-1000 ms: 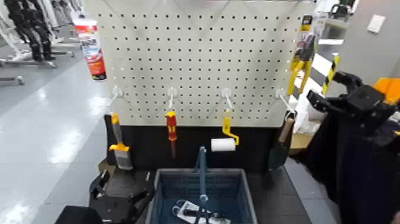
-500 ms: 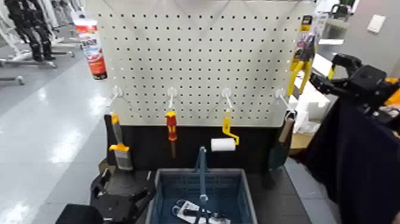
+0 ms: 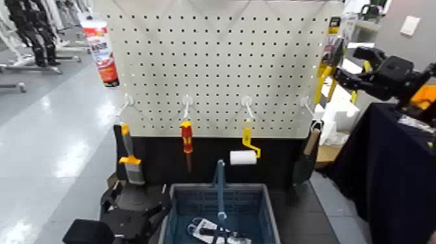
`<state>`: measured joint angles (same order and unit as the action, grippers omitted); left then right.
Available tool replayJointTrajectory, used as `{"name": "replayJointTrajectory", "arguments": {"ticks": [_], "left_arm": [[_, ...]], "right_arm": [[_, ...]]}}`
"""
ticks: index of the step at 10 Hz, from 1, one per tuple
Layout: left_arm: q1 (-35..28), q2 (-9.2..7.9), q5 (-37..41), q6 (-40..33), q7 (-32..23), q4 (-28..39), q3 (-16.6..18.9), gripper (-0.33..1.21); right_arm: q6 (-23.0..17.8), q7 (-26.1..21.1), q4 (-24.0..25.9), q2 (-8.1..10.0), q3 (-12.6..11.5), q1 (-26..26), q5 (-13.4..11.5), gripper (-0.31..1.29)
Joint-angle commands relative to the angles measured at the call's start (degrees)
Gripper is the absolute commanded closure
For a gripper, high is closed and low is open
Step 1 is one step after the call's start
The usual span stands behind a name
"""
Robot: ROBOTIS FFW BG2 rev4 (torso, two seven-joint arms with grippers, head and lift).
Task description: Put the yellow pliers into the crate.
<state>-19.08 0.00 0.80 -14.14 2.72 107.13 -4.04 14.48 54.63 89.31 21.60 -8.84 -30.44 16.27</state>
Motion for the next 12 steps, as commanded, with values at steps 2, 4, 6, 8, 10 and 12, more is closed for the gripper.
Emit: {"name": "replayJointTrajectory", "arguments": {"ticks": [2,4,6,8,10,12], "left_arm": [[0.36,0.53,-0.18,-0.01,0.18,-0.08,-0.09,0.15],[0.36,0.7,-0.36,-0.27,0.27,-0.17,-0.09,0.15],[0.36,0.7,-0.36,-0.36,0.36,-0.17,-0.09,0.15],[0.36,0.79,-0.36,-0.36,0.36,-0.26,-0.09,0.15],[0.36,0.79,-0.36,-0.36,0.45,-0.35,-0.01,0.15],[0.36,0.79,-0.36,-0.36,0.45,-0.35,-0.01,0.15]], "right_arm": [[0.9,1.88,-3.61,1.17,2.69,-3.66,1.4,0.15],[0.99,3.11,-5.99,1.34,4.45,-5.24,1.4,0.15],[0.64,3.47,-6.87,1.34,5.24,-6.12,1.4,0.16],[0.38,3.38,-6.95,1.34,5.41,-6.65,1.4,0.19],[0.46,2.59,-6.69,1.43,5.68,-6.91,1.05,0.68],[0.73,1.71,-5.9,1.34,5.68,-7.0,0.08,1.02]]}}
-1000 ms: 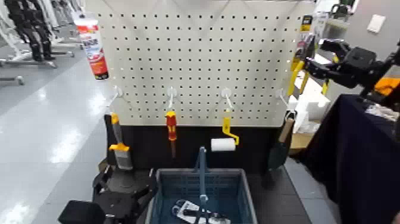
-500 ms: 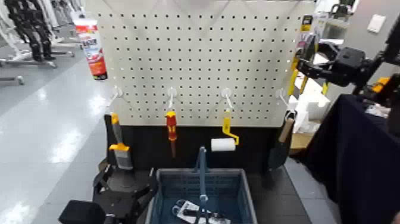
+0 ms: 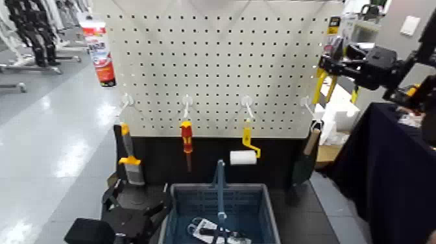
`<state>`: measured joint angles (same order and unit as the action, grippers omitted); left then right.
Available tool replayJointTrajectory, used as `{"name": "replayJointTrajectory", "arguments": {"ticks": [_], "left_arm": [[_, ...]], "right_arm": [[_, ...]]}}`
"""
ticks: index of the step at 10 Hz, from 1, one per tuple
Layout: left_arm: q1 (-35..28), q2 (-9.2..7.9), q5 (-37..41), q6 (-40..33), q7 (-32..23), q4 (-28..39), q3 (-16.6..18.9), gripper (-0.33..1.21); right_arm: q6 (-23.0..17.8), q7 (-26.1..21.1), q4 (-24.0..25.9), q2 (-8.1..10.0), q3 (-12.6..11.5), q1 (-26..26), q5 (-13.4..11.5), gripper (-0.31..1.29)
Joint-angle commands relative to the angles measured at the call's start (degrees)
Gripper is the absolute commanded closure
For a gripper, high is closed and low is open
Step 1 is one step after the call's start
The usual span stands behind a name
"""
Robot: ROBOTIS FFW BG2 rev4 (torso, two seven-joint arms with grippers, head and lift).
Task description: Put the yellow pliers into the crate.
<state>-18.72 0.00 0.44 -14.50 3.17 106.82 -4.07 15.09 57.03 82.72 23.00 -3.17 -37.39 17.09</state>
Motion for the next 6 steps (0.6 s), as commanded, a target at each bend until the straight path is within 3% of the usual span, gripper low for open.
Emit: {"name": "replayJointTrajectory", "arguments": {"ticks": [1,6], "left_arm": [[0.0,0.7,0.0,0.0,0.0,-0.03,0.03,0.15],[-0.09,0.79,0.09,0.09,0.0,-0.03,-0.06,0.15]], "right_arm": [[0.02,-1.22,0.95,-0.15,0.0,-0.14,-1.18,1.06],[-0.59,-2.54,1.74,-0.15,-0.17,-0.41,-2.33,1.1]]}}
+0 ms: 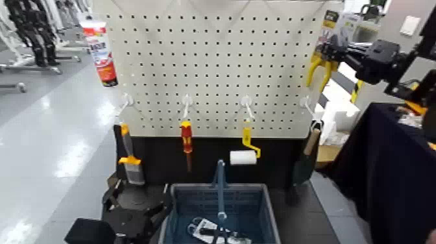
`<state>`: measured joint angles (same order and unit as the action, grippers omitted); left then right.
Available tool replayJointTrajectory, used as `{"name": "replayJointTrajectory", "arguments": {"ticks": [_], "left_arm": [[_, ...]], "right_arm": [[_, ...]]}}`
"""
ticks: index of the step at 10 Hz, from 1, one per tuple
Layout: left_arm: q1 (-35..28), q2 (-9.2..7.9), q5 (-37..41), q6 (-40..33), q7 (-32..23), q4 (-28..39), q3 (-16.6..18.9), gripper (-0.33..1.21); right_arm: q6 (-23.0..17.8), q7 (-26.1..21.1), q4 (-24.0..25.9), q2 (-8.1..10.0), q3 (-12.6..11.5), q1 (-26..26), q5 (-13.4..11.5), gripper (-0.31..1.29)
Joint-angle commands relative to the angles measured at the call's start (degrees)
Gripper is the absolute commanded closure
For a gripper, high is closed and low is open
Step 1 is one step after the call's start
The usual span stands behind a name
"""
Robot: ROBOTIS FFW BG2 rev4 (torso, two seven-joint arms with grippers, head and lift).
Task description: Put the yellow pliers into the crate.
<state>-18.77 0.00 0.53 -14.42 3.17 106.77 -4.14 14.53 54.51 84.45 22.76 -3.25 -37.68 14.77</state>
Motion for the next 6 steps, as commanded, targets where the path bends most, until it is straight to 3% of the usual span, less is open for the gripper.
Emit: {"name": "replayJointTrajectory", "arguments": {"ticks": [1,6], "left_arm": [[-0.04,0.79,0.0,0.01,0.0,-0.07,0.0,0.15],[-0.21,0.62,0.27,0.01,0.0,0.01,0.09,0.15]], "right_arm": [[-0.03,0.07,0.19,0.09,-0.18,-0.2,0.0,1.1],[4.46,0.07,12.5,0.79,-5.98,2.79,-2.38,1.1]]}}
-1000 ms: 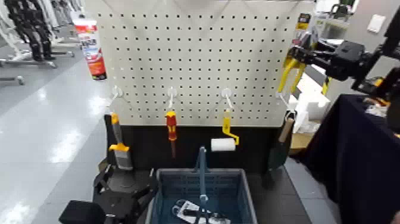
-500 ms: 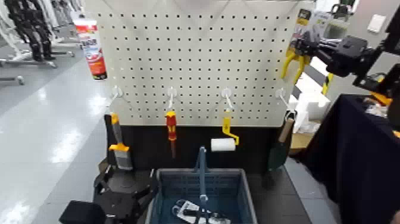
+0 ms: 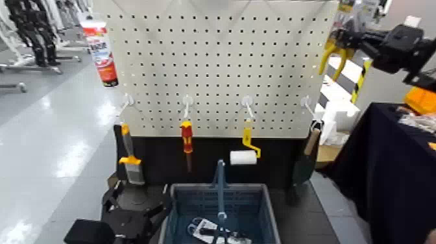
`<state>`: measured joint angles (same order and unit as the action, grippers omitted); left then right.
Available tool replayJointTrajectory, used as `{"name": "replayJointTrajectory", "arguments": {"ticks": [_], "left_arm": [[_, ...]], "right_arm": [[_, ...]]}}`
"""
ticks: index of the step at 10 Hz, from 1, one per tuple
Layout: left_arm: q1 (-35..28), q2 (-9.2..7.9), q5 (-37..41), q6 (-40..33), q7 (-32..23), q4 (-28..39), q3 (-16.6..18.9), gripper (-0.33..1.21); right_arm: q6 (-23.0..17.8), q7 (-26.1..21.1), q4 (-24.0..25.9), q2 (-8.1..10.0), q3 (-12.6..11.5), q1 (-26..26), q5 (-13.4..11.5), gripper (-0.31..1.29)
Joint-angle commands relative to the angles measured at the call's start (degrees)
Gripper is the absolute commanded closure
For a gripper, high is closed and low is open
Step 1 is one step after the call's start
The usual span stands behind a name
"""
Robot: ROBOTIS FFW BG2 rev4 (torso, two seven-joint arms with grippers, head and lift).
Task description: Put the yellow pliers into the crate.
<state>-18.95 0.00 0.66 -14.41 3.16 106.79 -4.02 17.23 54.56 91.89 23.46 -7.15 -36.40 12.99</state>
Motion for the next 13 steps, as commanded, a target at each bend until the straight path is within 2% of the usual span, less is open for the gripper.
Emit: {"name": "replayJointTrajectory", "arguments": {"ticks": [1,2,5,6,7,9,10,13], "left_arm": [[-0.03,0.62,0.13,-0.01,0.0,0.0,0.07,0.15],[-0.03,0.44,0.13,-0.01,0.0,0.0,-0.02,0.15],[0.06,0.18,0.22,0.08,0.0,0.0,-0.2,0.15],[0.15,0.0,0.22,0.08,0.0,0.09,-0.28,0.15],[0.23,-0.44,0.22,0.17,-0.18,0.18,-0.64,0.15],[0.23,-1.23,0.22,0.52,-1.14,0.35,-1.08,0.15],[0.32,-1.76,0.22,0.7,-1.67,0.44,-1.52,0.15],[0.59,-2.72,0.57,1.22,-2.72,0.62,-2.48,0.15]], "right_arm": [[2.9,0.02,8.22,0.01,-3.04,2.73,-0.6,1.1],[3.69,0.02,10.77,-0.34,-3.83,4.14,-0.51,1.1],[6.5,-1.04,19.65,-2.98,-6.91,11.08,0.9,1.1],[6.94,-1.3,21.67,-4.3,-7.61,13.63,1.07,1.1],[7.03,-2.27,23.69,-6.41,-8.67,17.76,1.43,1.1],[6.94,-2.71,25.01,-10.19,-9.72,23.56,1.51,1.1],[7.03,-2.71,25.36,-11.5,-9.72,25.76,1.78,1.1],[7.82,-3.06,25.01,-14.23,-8.14,30.07,2.92,1.1]]}}
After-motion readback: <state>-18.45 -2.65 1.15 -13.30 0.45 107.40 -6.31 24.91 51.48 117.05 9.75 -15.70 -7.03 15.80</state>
